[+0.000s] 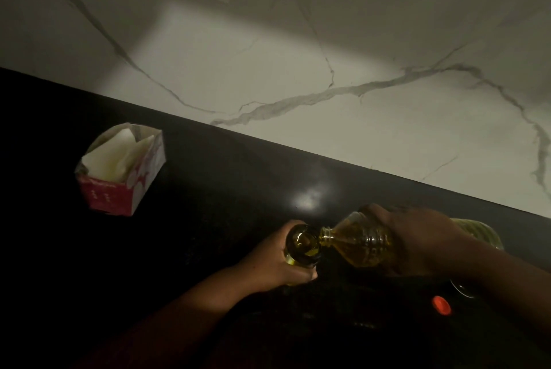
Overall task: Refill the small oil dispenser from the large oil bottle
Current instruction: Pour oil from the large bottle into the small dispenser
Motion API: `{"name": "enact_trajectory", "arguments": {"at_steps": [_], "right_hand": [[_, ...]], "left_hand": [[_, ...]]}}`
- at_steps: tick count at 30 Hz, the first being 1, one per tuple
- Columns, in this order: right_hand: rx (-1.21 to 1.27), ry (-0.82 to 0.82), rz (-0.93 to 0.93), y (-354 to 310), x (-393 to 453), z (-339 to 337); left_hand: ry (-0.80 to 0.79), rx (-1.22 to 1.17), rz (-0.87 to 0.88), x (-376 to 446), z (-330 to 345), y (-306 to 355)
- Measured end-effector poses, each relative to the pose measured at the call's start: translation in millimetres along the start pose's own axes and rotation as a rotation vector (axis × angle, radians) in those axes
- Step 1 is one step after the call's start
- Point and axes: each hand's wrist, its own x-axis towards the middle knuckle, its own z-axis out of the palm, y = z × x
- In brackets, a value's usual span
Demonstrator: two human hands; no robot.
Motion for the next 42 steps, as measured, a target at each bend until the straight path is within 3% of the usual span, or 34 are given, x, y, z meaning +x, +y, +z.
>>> {"name": "enact_trajectory", "arguments": {"at_steps": [42], "right_hand": [[-0.012,-0.012,0.010,-3.1,-1.8,-3.2]], "left_hand": [[-0.003,-0.004,-0.008,-0.1,-2.7,1.5]]}}
